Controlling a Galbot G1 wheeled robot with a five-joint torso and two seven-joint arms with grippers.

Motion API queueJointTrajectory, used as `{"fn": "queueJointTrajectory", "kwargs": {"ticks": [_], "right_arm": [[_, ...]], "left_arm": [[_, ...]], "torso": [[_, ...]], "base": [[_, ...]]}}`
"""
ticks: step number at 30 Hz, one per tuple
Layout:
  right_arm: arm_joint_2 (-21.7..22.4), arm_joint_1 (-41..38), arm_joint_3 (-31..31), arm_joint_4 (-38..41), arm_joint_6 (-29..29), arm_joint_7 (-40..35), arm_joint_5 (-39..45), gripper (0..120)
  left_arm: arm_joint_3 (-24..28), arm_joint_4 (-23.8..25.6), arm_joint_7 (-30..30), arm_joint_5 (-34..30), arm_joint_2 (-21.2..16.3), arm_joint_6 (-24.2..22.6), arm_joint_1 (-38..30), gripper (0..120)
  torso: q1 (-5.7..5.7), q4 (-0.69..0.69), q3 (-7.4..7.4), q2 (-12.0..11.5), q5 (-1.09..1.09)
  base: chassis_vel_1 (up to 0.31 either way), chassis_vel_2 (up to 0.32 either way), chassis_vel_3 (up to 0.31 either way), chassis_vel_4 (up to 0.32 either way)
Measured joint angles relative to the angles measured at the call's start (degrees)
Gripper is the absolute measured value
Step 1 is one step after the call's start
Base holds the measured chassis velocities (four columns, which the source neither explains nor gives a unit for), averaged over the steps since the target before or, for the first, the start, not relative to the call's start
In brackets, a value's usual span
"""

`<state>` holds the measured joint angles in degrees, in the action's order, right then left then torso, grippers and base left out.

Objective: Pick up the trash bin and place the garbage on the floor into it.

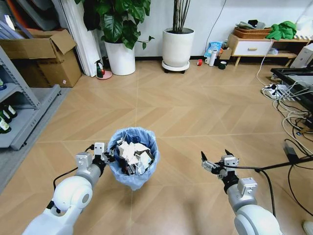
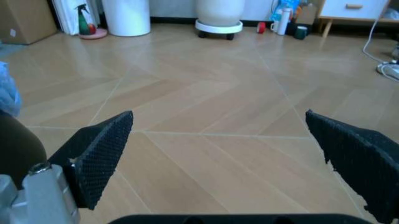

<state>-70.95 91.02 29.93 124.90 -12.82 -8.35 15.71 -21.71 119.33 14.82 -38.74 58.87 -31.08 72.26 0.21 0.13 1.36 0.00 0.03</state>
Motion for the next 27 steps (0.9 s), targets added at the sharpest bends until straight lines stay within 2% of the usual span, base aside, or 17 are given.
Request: {"fn": "queueJointTrajectory", "kwargs": {"ticks": [4,9,14,27], "right_arm": [[-0.08,-0.50,0.29,-0.25,-0.11,-0.28,0.60,100],[-0.02,-1.55,0.43,-1.44,-0.02,-0.49,1.32,100],[0.16,-2.04,0.42,-1.79,-0.11,-0.67,1.76,100],[0.51,-3.66,0.43,-2.18,-1.44,-1.41,3.28,100]], "left_arm": [[-0.02,0.00,0.69,-0.01,0.22,0.01,0.34,0],[-1.02,-1.90,5.62,-0.38,1.47,0.00,0.42,0],[-1.78,-2.77,6.90,-1.19,1.89,-0.14,0.34,0],[-1.03,-3.89,13.04,-7.34,1.40,-4.28,-1.78,0]], "torso": [[0.01,0.00,0.01,0.00,0.01],[0.03,-0.01,0.03,-0.01,0.01],[0.02,-0.01,0.03,0.00,0.01],[0.02,0.00,0.02,0.00,0.01]], "base": [[0.014,-0.005,-0.013,0.013],[-0.030,0.023,0.034,-0.025],[0.000,0.000,0.000,0.000],[0.000,0.000,0.000,0.000]]}}
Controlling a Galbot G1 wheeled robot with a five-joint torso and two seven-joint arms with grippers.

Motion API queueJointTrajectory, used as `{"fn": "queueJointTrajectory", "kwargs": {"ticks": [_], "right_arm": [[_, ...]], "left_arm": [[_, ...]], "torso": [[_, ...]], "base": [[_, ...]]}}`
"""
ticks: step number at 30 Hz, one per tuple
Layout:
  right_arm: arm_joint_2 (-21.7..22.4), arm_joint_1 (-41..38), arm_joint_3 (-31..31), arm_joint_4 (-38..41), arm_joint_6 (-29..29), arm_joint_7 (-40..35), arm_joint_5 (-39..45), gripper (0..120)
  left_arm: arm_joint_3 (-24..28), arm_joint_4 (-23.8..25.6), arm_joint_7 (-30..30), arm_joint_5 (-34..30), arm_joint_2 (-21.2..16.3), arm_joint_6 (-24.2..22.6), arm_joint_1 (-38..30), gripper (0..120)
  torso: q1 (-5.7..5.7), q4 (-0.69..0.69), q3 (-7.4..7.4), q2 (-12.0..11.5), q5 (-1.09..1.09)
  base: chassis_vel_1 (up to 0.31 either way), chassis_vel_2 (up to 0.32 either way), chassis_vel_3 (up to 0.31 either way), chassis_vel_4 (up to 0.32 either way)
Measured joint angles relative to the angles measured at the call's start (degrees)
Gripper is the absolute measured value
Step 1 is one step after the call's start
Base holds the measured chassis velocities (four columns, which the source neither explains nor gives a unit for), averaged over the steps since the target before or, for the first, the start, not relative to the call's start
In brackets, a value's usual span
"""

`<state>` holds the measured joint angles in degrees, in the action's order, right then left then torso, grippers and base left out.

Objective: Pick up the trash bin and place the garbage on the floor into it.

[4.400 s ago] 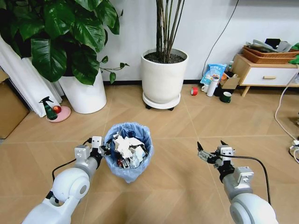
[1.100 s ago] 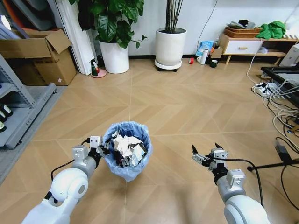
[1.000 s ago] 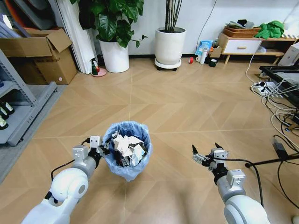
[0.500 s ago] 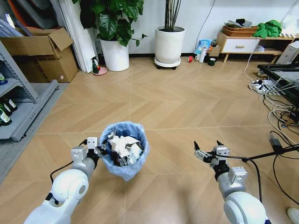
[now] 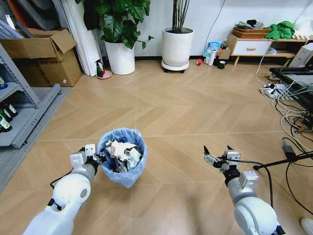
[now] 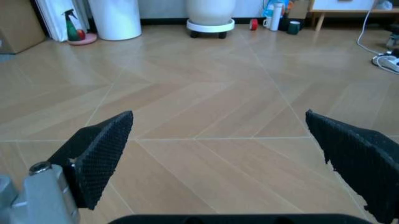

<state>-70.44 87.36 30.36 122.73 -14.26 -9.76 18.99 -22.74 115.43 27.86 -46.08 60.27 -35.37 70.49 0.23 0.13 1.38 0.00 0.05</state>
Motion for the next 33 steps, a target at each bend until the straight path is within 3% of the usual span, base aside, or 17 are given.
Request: {"fn": "queueJointTrajectory", "kwargs": {"ticks": [7,19,33], "right_arm": [[0.00,0.02,0.09,-1.16,0.21,-0.07,0.24,100],[0.09,-0.46,0.25,-2.17,0.52,-0.02,0.58,100],[0.24,-0.88,0.99,-2.19,0.86,0.12,1.02,100]], "left_arm": [[0.34,-4.02,5.91,-6.00,1.46,-2.07,-1.41,0],[-0.46,-8.12,7.50,-5.06,2.83,-0.80,-2.58,0],[-0.62,-7.58,7.41,-4.34,2.89,2.75,-2.12,49]], "torso": [[0.00,0.01,0.00,0.00,-0.01],[0.00,0.00,0.00,0.00,0.00],[-0.01,0.01,-0.01,0.00,0.00]], "base": [[0.000,0.000,0.000,0.000],[0.000,0.000,0.000,0.000],[0.000,0.000,0.000,0.000]]}}
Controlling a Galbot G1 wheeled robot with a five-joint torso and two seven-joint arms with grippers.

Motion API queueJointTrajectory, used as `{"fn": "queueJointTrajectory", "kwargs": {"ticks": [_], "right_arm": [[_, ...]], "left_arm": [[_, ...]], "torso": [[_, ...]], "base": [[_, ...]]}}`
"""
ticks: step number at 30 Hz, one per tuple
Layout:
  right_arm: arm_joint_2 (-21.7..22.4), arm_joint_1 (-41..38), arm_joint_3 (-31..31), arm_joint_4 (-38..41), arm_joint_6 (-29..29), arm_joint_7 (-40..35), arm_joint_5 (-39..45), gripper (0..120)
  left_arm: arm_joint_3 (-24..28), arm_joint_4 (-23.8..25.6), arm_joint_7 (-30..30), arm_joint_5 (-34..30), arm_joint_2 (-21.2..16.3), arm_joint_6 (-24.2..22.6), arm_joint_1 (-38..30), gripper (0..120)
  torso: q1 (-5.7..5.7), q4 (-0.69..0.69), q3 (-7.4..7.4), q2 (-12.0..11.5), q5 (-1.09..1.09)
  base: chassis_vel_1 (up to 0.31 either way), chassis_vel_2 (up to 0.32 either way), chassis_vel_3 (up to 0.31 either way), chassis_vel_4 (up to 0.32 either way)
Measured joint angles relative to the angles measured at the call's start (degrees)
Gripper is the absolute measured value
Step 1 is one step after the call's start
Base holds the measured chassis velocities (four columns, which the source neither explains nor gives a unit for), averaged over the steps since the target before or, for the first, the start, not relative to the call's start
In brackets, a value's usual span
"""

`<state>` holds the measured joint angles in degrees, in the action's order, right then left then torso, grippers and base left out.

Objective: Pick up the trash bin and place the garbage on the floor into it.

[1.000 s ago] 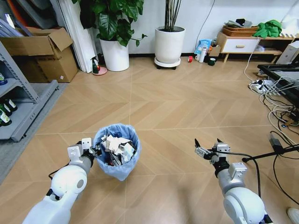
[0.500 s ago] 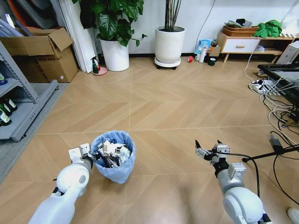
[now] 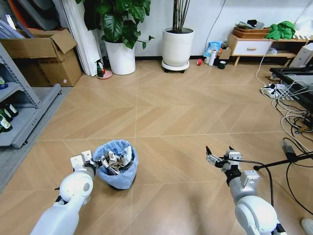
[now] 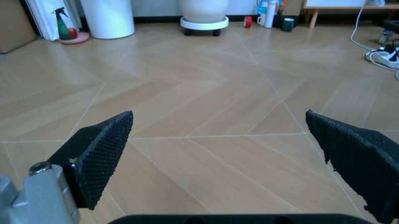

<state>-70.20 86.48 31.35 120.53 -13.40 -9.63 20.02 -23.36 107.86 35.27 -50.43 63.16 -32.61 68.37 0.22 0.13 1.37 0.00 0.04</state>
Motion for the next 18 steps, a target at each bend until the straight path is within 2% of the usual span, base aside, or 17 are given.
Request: {"fn": "queueJointTrajectory", "kwargs": {"ticks": [1,4,5,6,7,10,12,13,15,16,17,18], "right_arm": [[-0.12,-0.33,0.30,0.25,0.00,-0.01,0.21,100],[-0.25,-0.64,0.73,0.65,0.01,-0.04,0.47,100],[-0.38,-0.88,1.32,1.24,0.00,-0.09,0.84,100],[-0.46,-0.91,1.80,1.58,-0.01,-0.09,1.07,100],[-0.46,-0.91,1.80,1.58,-0.01,-0.09,1.07,100],[-1.68,-0.09,4.78,3.16,-0.36,0.28,1.61,100],[-3.10,1.14,7.48,4.13,-0.65,1.30,1.62,100],[-3.10,1.14,7.48,4.13,-0.65,1.30,1.62,100],[-4.35,2.73,10.40,5.01,-0.60,3.08,1.48,100],[-5.81,4.59,13.67,5.99,-0.22,5.61,0.94,100],[-5.81,4.59,13.67,5.99,-0.22,5.61,0.94,100],[-6.84,6.08,15.57,7.01,0.16,6.99,0.55,100]], "left_arm": [[-0.19,0.70,0.01,0.80,-0.21,2.20,0.47,57],[-0.43,1.36,-0.05,2.10,-0.38,4.71,0.89,64],[-0.80,2.08,-0.61,4.90,-0.44,8.57,1.44,69],[-1.04,2.56,-1.15,6.55,-0.44,10.46,1.75,74],[-1.04,2.56,-1.15,6.55,-0.44,10.46,1.75,74],[-3.14,6.54,-4.95,16.21,-0.07,16.93,4.72,89],[-4.73,9.68,-7.09,21.37,0.21,18.17,7.98,95],[-4.73,9.68,-7.09,21.37,0.21,18.17,7.98,95],[-7.12,12.97,-9.47,27.48,1.27,18.61,12.10,101],[-9.81,15.91,-12.37,33.26,3.30,19.13,16.06,106],[-9.81,15.91,-12.37,33.26,3.30,19.13,16.06,106],[-12.04,18.17,-14.99,37.07,5.46,19.55,19.19,108]], "torso": [[0.00,0.00,0.00,0.00,0.00],[0.00,0.00,0.00,0.00,0.00],[0.00,-0.01,0.00,0.00,0.00],[0.00,-0.01,0.00,0.00,0.00],[0.00,-0.01,0.00,0.00,0.00],[0.00,0.01,0.00,0.00,0.00],[0.00,0.00,0.00,0.00,-0.01],[0.00,0.00,0.00,0.00,-0.01],[0.00,0.00,0.00,0.00,-0.01],[0.00,0.00,0.00,0.00,-0.01],[0.00,0.00,0.00,0.00,-0.01],[0.00,-0.01,-0.01,0.01,0.00]], "base": [[0.000,0.000,0.000,0.000],[0.000,0.000,0.000,0.000],[0.000,0.000,0.000,0.000],[0.000,0.000,0.000,0.000],[0.000,0.000,0.000,0.000],[0.000,0.000,0.000,0.000],[0.000,0.000,0.000,0.000],[0.000,0.000,0.000,0.000],[0.000,0.000,0.000,0.000],[0.000,0.000,0.000,0.000],[0.000,0.000,0.000,0.000],[0.000,0.000,0.000,0.000]]}}
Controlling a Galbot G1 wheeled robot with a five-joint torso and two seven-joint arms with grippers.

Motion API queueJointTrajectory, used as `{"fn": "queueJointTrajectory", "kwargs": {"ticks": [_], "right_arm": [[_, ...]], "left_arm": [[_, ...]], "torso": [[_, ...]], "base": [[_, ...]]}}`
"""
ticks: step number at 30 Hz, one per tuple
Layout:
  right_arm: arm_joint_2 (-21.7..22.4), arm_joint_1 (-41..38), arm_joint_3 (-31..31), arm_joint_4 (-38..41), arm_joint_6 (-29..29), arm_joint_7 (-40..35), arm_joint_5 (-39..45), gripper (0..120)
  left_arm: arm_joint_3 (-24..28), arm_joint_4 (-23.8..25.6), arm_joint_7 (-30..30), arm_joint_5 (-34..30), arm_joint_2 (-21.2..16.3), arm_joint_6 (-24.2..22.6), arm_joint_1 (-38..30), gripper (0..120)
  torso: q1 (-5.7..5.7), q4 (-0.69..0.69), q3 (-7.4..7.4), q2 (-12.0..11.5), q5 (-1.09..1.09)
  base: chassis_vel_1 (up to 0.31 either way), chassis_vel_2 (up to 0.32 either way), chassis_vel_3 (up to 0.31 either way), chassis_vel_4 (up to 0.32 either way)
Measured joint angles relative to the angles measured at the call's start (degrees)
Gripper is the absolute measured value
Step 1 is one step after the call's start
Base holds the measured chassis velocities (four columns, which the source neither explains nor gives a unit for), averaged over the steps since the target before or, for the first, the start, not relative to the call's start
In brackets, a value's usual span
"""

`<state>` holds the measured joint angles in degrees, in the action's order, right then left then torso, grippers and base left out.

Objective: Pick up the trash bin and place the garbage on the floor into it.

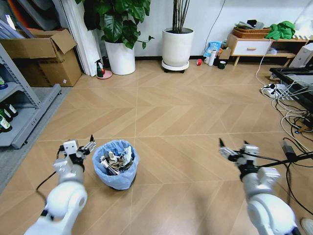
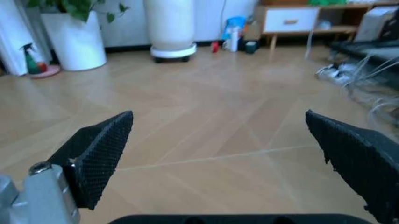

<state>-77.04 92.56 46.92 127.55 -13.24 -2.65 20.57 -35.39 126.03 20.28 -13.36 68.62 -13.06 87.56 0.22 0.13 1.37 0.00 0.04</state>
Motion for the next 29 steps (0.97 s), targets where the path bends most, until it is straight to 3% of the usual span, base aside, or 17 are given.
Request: {"fn": "queueJointTrajectory", "kwargs": {"ticks": [3,9,16,22,29], "right_arm": [[-2.11,4.22,1.97,3.28,1.35,1.41,-0.38,100],[-3.70,8.19,0.70,7.72,2.65,2.18,-2.93,100],[-4.27,8.48,-3.01,10.66,2.22,0.58,-6.06,100],[-4.30,7.93,-5.12,11.48,1.46,-0.66,-8.12,100],[-4.27,7.84,-5.20,11.48,1.38,-0.76,-8.18,100]], "left_arm": [[-2.57,5.81,-7.24,3.93,7.13,0.38,7.84,113],[0.16,9.35,-12.83,4.73,11.91,1.76,12.12,115],[2.03,10.32,-13.94,9.75,11.40,1.37,11.18,110],[3.45,10.40,-13.19,9.03,10.20,0.75,10.44,100],[3.53,10.40,-12.97,8.72,10.07,0.64,10.31,100]], "torso": [[-0.01,-0.01,-0.01,0.00,0.00],[-0.01,0.01,0.00,0.00,-0.01],[0.00,0.00,0.01,0.00,0.00],[0.00,0.00,0.01,0.00,0.00],[0.00,0.00,0.01,0.00,0.00]], "base": [[0.000,0.000,0.000,0.000],[0.000,0.000,0.000,0.000],[0.000,0.000,0.000,0.000],[0.000,0.000,0.000,0.000],[0.000,0.000,0.000,0.000]]}}
